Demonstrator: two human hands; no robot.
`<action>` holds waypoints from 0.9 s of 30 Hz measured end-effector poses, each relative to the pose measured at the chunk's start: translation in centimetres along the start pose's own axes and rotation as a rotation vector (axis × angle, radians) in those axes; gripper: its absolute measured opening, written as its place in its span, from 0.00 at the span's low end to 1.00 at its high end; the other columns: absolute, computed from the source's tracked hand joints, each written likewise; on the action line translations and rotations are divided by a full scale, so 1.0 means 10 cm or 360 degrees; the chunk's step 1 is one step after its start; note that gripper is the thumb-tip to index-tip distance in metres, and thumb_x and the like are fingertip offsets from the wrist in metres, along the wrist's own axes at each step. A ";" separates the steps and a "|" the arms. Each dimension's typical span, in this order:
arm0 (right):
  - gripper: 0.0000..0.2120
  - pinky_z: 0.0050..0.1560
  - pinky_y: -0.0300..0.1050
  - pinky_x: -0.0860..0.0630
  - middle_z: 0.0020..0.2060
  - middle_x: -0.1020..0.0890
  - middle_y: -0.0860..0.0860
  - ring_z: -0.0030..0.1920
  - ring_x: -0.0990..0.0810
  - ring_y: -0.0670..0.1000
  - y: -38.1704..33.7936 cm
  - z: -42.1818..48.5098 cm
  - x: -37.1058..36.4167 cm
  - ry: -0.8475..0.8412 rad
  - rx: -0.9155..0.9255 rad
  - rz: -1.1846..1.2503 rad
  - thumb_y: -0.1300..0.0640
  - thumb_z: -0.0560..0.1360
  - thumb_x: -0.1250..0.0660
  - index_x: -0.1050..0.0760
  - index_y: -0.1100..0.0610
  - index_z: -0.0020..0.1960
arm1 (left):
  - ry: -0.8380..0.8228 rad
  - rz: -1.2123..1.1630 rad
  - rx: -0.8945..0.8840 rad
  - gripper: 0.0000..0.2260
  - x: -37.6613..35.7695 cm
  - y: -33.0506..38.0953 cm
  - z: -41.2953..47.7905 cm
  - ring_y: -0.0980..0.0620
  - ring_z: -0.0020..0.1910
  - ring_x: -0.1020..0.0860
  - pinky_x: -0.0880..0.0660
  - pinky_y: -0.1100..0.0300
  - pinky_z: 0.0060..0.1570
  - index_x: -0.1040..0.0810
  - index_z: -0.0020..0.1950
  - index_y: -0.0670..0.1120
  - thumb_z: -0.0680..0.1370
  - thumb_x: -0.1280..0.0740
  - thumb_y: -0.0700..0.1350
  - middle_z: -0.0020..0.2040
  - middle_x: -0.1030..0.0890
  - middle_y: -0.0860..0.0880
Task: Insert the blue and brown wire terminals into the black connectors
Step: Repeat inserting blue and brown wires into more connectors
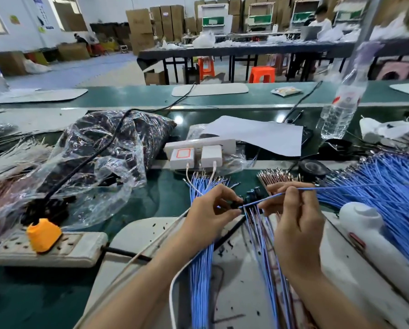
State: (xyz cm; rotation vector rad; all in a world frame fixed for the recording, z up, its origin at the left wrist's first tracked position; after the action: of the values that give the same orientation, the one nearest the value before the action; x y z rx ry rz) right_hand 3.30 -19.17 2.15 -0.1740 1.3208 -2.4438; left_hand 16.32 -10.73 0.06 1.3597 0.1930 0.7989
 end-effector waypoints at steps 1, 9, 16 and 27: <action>0.11 0.35 0.41 0.23 0.38 0.19 0.48 0.31 0.19 0.50 0.01 0.00 0.00 -0.0018 -0.0043 0.0026 0.55 0.81 0.48 0.31 0.47 0.44 | 0.0017 -0.0009 0.0000 0.11 0.01 0.00 0.00 0.57 0.40 0.22 0.25 0.65 0.45 0.24 0.45 0.48 0.72 0.28 0.33 0.45 0.17 0.49; 0.12 0.26 0.42 0.23 0.30 0.18 0.55 0.25 0.21 0.54 0.19 0.04 -0.04 -0.0182 -0.0736 0.0461 0.66 0.82 0.50 0.32 0.59 0.45 | 0.0095 -0.0076 -0.0081 0.14 0.02 0.01 -0.02 0.55 0.48 0.20 0.23 0.63 0.52 0.23 0.44 0.49 0.73 0.32 0.29 0.49 0.19 0.49; 0.12 0.25 0.37 0.29 0.28 0.20 0.54 0.24 0.26 0.49 0.26 0.01 -0.11 -0.0559 -0.0821 0.0405 0.65 0.81 0.43 0.21 0.63 0.48 | 0.0092 0.0011 -0.0129 0.14 0.02 0.03 -0.02 0.54 0.49 0.20 0.23 0.61 0.53 0.25 0.43 0.49 0.73 0.33 0.29 0.47 0.18 0.48; 0.08 0.35 0.45 0.21 0.34 0.19 0.49 0.31 0.19 0.47 -0.05 -0.01 -0.06 -0.0326 0.0218 -0.0142 0.54 0.82 0.44 0.28 0.44 0.51 | 0.0055 -0.0035 -0.0190 0.12 -0.01 0.06 -0.04 0.51 0.49 0.18 0.23 0.64 0.53 0.21 0.49 0.42 0.72 0.32 0.28 0.49 0.22 0.46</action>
State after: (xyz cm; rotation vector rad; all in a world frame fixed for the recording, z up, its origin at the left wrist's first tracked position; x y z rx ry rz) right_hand 3.68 -18.67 2.52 -0.4432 1.0767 -2.5013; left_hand 15.82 -10.49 0.47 1.2301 0.1840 0.8036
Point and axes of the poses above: each hand's wrist, its own z-axis towards the middle knuckle, its own x-axis out of the back of the hand, y = z × x, the point moved 3 cm from there along z, towards the middle knuckle
